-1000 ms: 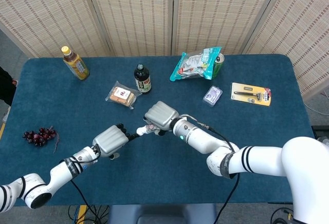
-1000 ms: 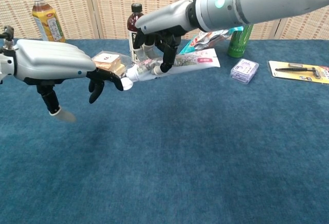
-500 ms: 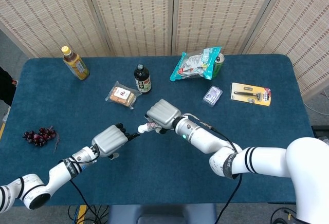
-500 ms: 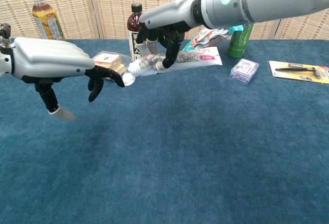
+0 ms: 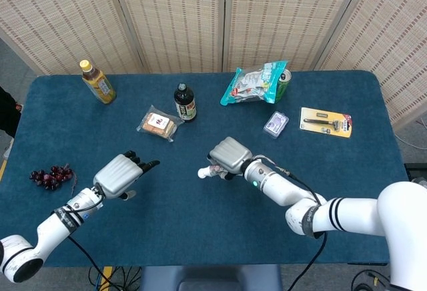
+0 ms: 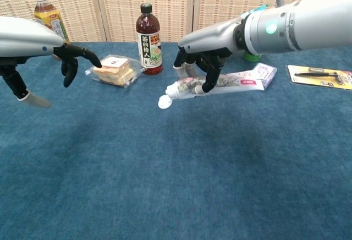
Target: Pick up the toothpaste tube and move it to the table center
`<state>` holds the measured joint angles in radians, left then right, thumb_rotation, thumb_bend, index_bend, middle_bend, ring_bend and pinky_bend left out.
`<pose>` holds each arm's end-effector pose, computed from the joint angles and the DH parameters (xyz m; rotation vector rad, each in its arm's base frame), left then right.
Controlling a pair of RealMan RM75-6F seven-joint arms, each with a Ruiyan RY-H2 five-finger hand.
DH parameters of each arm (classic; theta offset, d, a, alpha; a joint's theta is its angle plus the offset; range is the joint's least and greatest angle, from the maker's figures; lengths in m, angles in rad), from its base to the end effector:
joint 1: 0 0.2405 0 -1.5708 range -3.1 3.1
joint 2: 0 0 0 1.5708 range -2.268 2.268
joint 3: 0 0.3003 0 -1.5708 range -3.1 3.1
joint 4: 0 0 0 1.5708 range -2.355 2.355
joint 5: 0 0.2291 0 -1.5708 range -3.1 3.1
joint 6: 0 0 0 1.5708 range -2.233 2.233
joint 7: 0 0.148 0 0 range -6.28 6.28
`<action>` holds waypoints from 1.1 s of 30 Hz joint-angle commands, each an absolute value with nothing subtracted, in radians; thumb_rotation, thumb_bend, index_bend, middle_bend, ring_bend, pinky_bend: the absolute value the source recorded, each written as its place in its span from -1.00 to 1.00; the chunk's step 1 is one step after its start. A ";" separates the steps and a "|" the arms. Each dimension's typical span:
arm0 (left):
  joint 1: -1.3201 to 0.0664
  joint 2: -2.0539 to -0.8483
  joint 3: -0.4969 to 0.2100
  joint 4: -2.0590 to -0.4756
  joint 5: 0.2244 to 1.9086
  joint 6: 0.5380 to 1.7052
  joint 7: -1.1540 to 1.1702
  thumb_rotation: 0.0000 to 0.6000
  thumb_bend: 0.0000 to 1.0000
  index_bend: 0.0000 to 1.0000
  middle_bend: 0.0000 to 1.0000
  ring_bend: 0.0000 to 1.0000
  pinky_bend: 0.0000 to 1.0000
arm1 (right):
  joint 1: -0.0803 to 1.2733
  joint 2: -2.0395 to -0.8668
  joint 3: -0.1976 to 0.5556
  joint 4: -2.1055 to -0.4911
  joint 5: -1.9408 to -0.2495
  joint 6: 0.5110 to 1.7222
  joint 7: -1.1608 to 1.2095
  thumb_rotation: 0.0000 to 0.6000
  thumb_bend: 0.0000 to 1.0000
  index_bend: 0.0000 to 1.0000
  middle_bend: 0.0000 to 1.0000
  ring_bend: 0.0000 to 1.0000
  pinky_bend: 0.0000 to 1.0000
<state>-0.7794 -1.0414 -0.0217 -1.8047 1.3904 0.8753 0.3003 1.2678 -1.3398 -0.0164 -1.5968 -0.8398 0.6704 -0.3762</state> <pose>-0.1810 0.3457 0.0904 -2.1857 -0.5882 -0.7378 -0.0663 -0.4224 -0.0171 2.3200 -0.7196 0.6442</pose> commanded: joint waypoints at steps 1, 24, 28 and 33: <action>-0.766 -1.031 -0.022 -1.813 1.388 0.889 0.297 1.00 -0.65 -0.74 -0.09 -0.30 -0.55 | 1.253 -1.360 -0.028 -1.583 -0.850 0.678 -0.388 1.00 1.00 0.59 0.32 0.21 0.00; -0.702 -1.025 -0.025 -1.811 1.370 0.937 0.289 1.00 -0.65 -0.74 -0.12 -0.30 -0.55 | 1.170 -1.334 -0.012 -1.610 -0.800 0.795 -0.454 1.00 -0.43 -0.73 -0.49 -0.41 -0.11; -0.660 -1.037 -0.037 -1.796 1.320 0.999 0.304 1.00 -0.65 -0.74 -0.17 -0.30 -0.55 | 1.101 -1.251 -0.018 -1.666 -0.812 0.851 -0.411 1.00 -0.43 -0.73 -0.46 -0.40 -0.11; -0.592 -1.046 -0.054 -1.782 1.253 1.098 0.291 1.00 -0.65 -0.74 -0.24 -0.33 -0.55 | 0.995 -1.159 -0.031 -1.723 -0.850 0.970 -0.372 1.00 -0.43 -0.73 -0.42 -0.38 -0.11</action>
<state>-0.6232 -1.0404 -0.0443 -1.7907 1.2827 1.0596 0.2956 1.0448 -1.1961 -0.0233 -1.6902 -0.8293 0.9163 -0.3967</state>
